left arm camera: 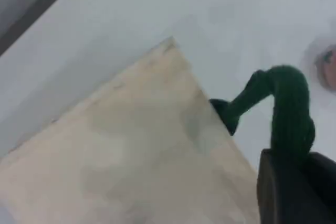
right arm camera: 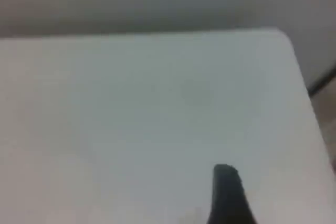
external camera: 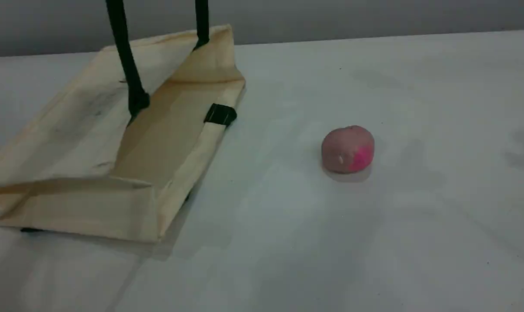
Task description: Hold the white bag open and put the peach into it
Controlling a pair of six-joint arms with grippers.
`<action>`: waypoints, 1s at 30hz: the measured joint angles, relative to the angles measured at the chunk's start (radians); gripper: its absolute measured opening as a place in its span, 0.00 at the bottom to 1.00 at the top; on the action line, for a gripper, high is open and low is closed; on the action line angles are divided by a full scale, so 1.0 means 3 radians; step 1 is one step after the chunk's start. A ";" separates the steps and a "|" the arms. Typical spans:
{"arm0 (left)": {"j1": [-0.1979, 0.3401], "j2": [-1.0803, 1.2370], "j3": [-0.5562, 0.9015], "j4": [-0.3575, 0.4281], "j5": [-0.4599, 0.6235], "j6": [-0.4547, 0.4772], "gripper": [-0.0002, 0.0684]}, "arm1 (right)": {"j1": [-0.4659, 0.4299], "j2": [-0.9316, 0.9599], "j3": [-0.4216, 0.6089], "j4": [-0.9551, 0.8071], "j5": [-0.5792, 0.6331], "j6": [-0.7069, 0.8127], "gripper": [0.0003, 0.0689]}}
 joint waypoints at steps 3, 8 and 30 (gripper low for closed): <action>-0.0101 -0.0131 0.0003 -0.0031 -0.0005 0.0000 0.13 | 0.0000 0.0122 0.0000 -0.0001 0.0036 -0.0014 0.56; -0.0352 -0.0325 0.0017 0.0041 -0.0009 0.0000 0.13 | 0.0000 0.0332 0.0000 0.0002 0.0022 -0.0021 0.56; -0.0811 -0.0553 0.0020 0.1255 -0.0015 -0.0224 0.13 | 0.0857 0.0815 0.0000 0.0090 0.0067 -0.0177 0.56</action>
